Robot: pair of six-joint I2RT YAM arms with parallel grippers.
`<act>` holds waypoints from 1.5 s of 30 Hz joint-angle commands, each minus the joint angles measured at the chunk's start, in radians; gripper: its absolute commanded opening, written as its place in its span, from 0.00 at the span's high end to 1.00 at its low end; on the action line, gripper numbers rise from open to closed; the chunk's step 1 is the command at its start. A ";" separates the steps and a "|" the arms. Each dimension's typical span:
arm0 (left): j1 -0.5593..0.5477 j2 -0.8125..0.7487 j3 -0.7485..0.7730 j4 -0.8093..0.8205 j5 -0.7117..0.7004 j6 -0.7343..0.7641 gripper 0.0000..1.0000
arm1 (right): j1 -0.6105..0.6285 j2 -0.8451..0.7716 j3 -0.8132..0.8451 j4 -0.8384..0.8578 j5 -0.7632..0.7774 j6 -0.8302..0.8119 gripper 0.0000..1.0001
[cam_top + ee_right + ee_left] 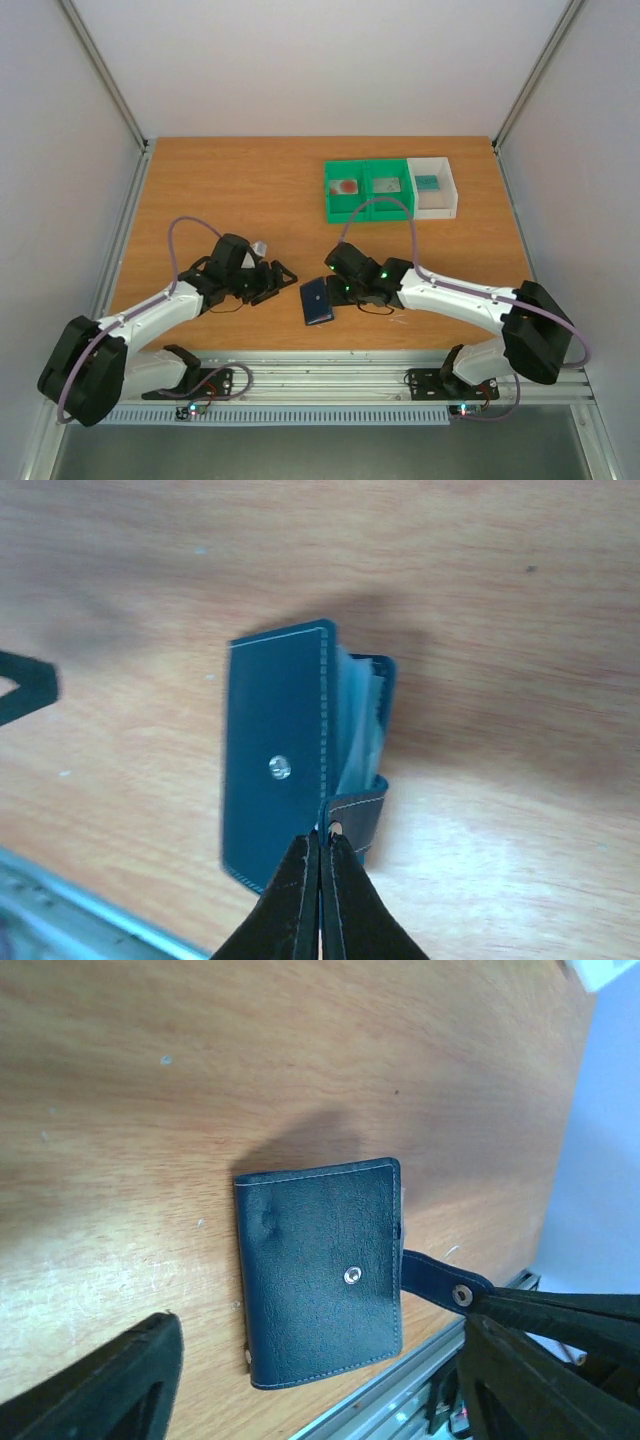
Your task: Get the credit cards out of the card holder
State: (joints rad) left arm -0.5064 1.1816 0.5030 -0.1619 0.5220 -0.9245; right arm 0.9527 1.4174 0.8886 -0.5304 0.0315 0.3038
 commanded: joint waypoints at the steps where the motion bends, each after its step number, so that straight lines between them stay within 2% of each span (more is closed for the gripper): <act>1: -0.001 -0.056 0.040 -0.080 -0.021 0.067 0.22 | 0.000 -0.076 -0.026 0.148 -0.106 0.035 0.99; 4: -0.001 -0.087 0.028 -0.085 -0.045 0.085 0.18 | 0.000 -0.096 -0.038 0.219 -0.152 0.049 0.99; 10: -0.001 -0.082 0.023 -0.108 -0.063 0.097 0.21 | 0.000 -0.093 -0.063 0.340 -0.204 0.081 0.99; 18: -0.001 -0.008 0.014 -0.109 -0.054 0.106 0.27 | -0.002 -0.068 -0.054 0.235 -0.155 0.091 0.99; 25: -0.001 -0.004 0.005 -0.096 -0.055 0.109 0.30 | -0.003 -0.099 -0.075 0.359 -0.268 0.096 0.99; 32: -0.001 -0.026 0.021 -0.114 -0.055 0.113 0.32 | -0.002 -0.075 -0.074 0.398 -0.312 0.115 0.99; 41: 0.000 -0.011 0.001 -0.099 -0.054 0.138 0.35 | -0.002 -0.082 -0.101 0.444 -0.313 0.131 0.99; 45: 0.000 -0.004 -0.004 -0.090 -0.061 0.136 0.38 | -0.002 -0.085 -0.097 0.384 -0.273 0.127 0.99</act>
State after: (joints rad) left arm -0.5060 1.1698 0.5121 -0.2806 0.4728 -0.8047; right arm 0.9524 1.3415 0.7918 -0.1219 -0.2703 0.4271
